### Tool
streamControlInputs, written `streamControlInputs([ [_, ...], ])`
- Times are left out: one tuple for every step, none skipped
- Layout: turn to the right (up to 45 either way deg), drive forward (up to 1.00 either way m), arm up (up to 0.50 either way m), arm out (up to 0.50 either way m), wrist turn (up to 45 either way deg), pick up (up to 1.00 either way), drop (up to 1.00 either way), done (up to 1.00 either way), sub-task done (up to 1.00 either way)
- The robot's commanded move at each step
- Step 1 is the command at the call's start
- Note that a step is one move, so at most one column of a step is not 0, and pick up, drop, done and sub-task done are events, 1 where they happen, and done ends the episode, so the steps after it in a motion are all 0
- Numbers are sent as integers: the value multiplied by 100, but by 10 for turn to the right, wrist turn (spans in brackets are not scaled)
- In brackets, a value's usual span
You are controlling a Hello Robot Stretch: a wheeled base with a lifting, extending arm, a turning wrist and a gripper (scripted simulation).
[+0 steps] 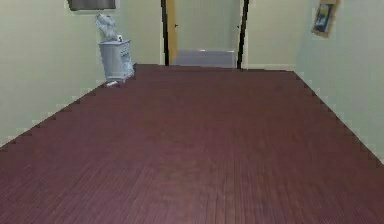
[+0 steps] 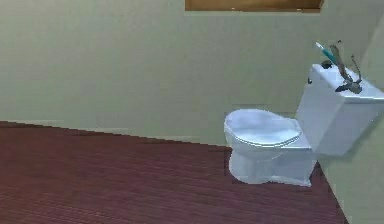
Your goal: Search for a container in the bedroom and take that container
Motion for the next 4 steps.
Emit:
streamControlInputs([
  [0,100,0,0,0,0,0,0,0],
  [0,100,0,0,0,0,0,0,0],
  [0,100,0,0,0,0,0,0,0],
  [0,100,0,0,0,0,0,0,0],
])
